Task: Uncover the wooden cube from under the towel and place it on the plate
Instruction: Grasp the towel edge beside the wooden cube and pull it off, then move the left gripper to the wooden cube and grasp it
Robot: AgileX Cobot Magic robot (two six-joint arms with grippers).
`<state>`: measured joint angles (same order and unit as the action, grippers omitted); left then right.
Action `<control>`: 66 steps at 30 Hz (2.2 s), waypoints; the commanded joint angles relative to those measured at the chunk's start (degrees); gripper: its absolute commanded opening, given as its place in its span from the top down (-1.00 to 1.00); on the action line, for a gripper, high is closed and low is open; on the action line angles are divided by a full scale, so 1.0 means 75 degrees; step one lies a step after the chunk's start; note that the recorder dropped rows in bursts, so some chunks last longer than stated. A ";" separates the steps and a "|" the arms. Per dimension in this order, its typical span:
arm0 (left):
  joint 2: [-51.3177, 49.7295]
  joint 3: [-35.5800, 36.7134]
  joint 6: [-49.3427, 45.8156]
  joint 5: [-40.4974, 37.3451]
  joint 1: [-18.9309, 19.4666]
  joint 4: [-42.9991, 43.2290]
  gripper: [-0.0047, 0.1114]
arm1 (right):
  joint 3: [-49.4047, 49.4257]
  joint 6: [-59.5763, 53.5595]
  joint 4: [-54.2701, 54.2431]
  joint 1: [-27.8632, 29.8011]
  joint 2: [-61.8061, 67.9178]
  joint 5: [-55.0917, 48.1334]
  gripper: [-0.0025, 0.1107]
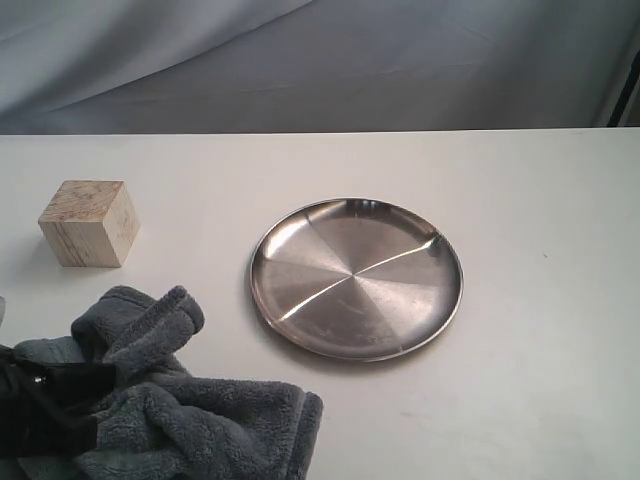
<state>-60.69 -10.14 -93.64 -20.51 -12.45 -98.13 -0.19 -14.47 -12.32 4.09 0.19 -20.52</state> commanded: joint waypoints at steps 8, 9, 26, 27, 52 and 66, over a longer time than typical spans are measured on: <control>0.0362 0.0065 0.0088 -0.0953 -0.0027 -0.0242 -0.39 | 0.0026 -0.0010 -0.0037 -0.0011 -0.0025 0.0096 0.96; 0.0362 0.0065 0.0088 -0.1108 -0.0027 -0.0242 -0.40 | 0.0026 -0.0010 -0.0037 -0.0011 -0.0025 0.0096 0.96; 0.0362 -0.1053 -0.0117 -0.1394 -0.0027 -0.0242 -0.28 | 0.0026 -0.0010 -0.0037 -0.0011 -0.0025 0.0096 0.96; 0.0362 -0.1146 -0.0186 -0.0975 -0.0027 -0.0242 -0.28 | 0.0026 -0.0010 -0.0037 -0.0011 -0.0025 0.0096 0.96; -0.4037 -0.5820 -0.0322 0.3344 0.0316 0.1320 0.92 | 0.0026 -0.0010 -0.0037 -0.0011 -0.0025 0.0096 0.96; -0.5294 -0.6019 -0.0301 0.2628 0.1306 0.0875 -0.88 | 0.0026 -0.0010 -0.0037 -0.0011 -0.0025 0.0096 0.96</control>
<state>-98.61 -54.96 -96.52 -2.69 -2.58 -91.07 -0.19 -14.47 -12.32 4.09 0.19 -20.52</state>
